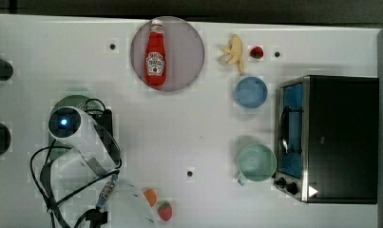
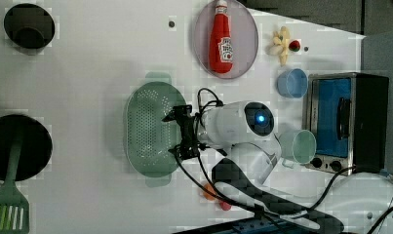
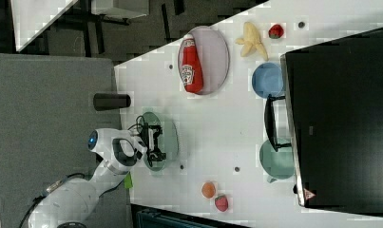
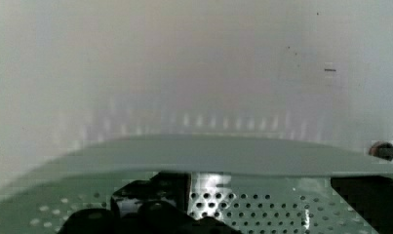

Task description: Drag strainer left to right.

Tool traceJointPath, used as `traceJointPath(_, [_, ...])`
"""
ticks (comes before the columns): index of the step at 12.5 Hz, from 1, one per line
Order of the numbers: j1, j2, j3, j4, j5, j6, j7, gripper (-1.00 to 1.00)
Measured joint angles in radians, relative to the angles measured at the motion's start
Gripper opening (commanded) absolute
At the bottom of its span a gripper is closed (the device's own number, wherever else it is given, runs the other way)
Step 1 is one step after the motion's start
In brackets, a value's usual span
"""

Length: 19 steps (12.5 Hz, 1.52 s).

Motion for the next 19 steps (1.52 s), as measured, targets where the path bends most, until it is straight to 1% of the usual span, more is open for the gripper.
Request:
traceJointPath(2, [-0.008,-0.008,-0.012,-0.012,-0.032,0.006,0.001,1.00])
traceJointPath(4, [0.000,-0.018,-0.053,-0.031,-0.031,0.043,0.003,1.00])
traceJointPath(8, [-0.023,-0.011,-0.072,-0.027,-0.033,0.072,0.013,1.00])
traceJointPath(9, [-0.022,-0.016,-0.084,-0.031,-0.029,0.070,0.016,1.00])
traceJointPath(12, [-0.034,-0.048,-0.098,-0.074,-0.060,0.070,0.018,1.00])
traceJointPath(14, [-0.041,-0.086,-0.108,-0.143,-0.052,0.075,0.015,1.00])
traceJointPath(16, [-0.060,-0.120,-0.117,-0.180,-0.036,0.058,-0.003,1.00])
traceJointPath(19, [-0.095,-0.146,-0.173,-0.203,-0.050,0.060,-0.072,1.00])
